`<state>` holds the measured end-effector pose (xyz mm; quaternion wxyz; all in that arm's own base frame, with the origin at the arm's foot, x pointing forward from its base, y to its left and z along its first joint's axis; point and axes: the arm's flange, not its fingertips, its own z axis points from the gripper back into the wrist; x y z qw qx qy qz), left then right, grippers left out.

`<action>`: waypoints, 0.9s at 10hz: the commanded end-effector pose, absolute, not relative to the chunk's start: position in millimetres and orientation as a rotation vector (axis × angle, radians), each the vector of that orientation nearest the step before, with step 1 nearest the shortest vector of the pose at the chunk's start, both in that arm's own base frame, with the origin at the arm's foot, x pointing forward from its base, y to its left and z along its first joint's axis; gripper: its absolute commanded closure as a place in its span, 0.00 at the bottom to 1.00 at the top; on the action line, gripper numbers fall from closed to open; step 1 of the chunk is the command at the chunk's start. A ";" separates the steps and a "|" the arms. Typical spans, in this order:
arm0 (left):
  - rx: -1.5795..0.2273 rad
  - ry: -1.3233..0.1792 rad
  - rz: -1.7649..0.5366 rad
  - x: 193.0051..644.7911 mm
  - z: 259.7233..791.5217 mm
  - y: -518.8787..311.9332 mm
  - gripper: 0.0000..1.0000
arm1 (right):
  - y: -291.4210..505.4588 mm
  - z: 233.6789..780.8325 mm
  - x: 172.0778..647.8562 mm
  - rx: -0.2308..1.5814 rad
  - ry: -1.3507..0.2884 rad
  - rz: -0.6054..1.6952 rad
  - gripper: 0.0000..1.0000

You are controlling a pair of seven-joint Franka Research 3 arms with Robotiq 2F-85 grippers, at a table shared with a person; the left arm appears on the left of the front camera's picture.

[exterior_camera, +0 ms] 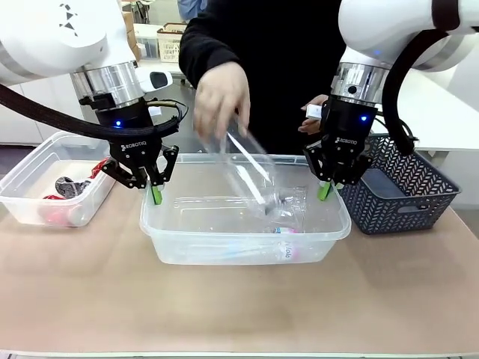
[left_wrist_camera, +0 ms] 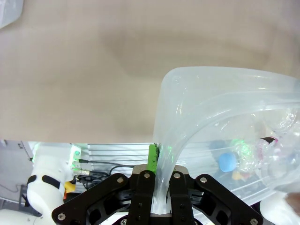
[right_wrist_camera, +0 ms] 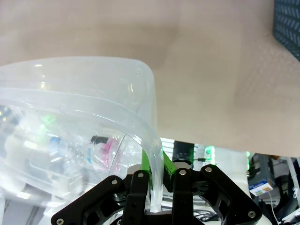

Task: Sort the waste into each basket.
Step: Offer the picked Organizing box to the human.

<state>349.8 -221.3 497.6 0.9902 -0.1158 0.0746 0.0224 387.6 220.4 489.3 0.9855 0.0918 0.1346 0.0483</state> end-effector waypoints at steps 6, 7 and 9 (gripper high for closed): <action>-0.236 0.141 0.050 347.4 498.6 -219.4 0.96 | 220.9 492.5 385.2 0.196 0.267 0.101 0.95; -0.236 0.141 0.050 347.4 498.6 -219.4 0.96 | 220.9 492.5 385.2 0.196 0.267 0.101 0.95; -0.236 0.141 0.050 347.4 498.6 -219.4 0.96 | 220.9 492.5 385.2 0.196 0.267 0.101 0.95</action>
